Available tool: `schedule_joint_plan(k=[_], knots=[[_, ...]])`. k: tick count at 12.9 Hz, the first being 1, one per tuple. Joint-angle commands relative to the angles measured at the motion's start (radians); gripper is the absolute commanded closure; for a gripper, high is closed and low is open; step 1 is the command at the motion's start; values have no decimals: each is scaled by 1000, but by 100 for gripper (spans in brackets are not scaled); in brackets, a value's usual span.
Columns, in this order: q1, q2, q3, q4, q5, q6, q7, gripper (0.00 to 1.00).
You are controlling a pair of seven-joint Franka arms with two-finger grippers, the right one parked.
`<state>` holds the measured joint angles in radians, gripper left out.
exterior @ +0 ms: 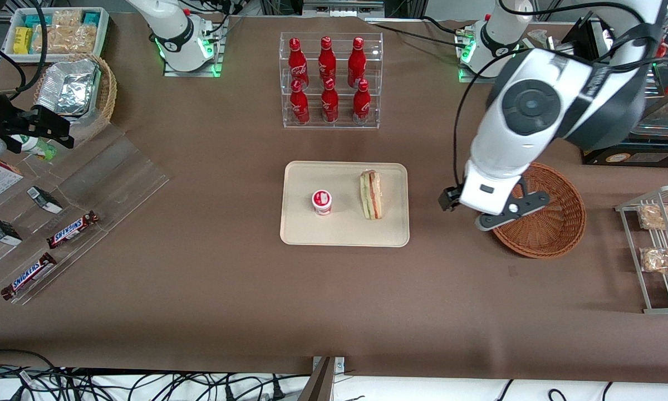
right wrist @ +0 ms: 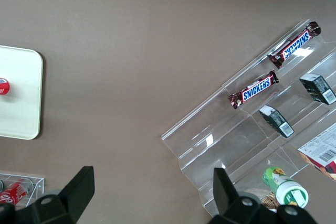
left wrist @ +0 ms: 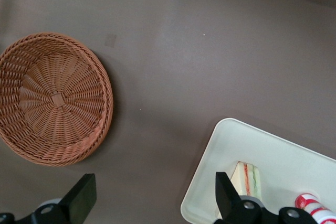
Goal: Place sandwich from basket to tray
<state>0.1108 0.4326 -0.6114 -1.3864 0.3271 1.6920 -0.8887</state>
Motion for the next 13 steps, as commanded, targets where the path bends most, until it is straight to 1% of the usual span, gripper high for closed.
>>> schedule_joint_plan(k=[1, 2, 3, 5, 7, 9, 10, 12, 13], knots=[[18, -90, 77, -6, -106, -66, 172, 0], [7, -128, 140, -16, -161, -80, 253, 0], [6, -158, 188, -19, -199, -107, 330, 0], [1, -213, 266, -16, -239, -179, 474, 0], [1, -254, 333, -22, -273, -212, 616, 0], [1, -273, 358, -28, -276, -228, 713, 0], [1, -284, 361, -43, -290, -229, 732, 0], [3, -290, 374, -48, -339, -224, 754, 0], [3, -290, 389, -48, -358, -222, 810, 0]])
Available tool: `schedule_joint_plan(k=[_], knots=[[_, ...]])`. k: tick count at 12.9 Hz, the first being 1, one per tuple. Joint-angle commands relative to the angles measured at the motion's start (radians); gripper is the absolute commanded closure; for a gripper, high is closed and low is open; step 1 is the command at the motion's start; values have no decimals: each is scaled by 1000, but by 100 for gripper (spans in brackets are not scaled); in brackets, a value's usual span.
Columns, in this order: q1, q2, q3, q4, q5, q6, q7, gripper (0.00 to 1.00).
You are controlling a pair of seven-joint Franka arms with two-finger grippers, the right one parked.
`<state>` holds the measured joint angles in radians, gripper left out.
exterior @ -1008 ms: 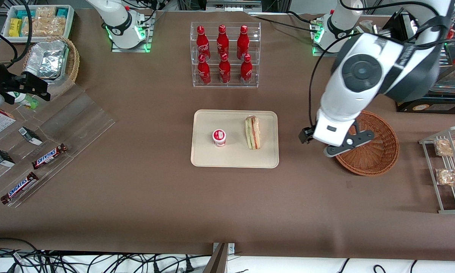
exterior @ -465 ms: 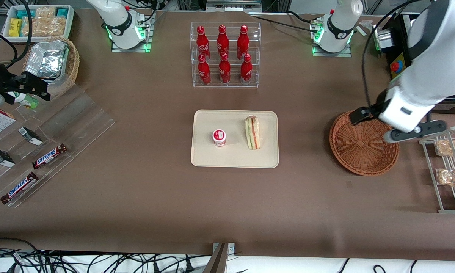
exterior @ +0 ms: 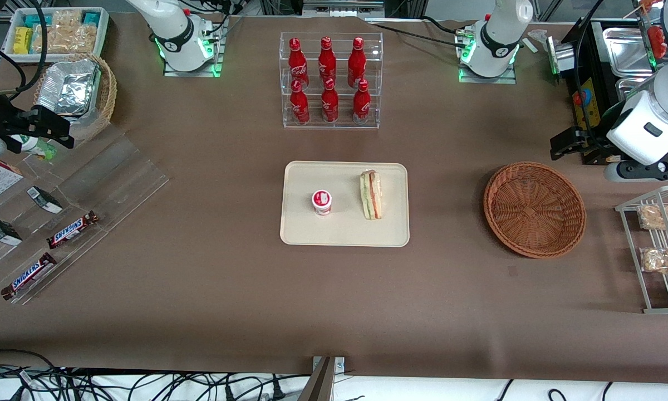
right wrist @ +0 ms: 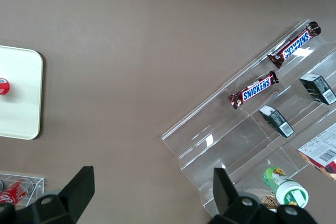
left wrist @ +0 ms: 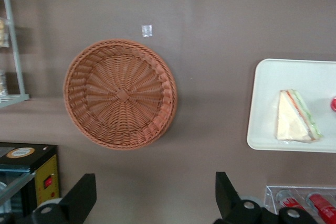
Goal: Place sandwich from basket to tray
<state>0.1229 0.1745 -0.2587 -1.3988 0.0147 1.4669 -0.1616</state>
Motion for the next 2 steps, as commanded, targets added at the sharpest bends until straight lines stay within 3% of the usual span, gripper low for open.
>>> schedule_joint_plan(k=[1, 2], knots=[[-9, -32, 44, -35, -53, 3, 129, 0], [-9, -32, 44, -35, -53, 1, 140, 0]])
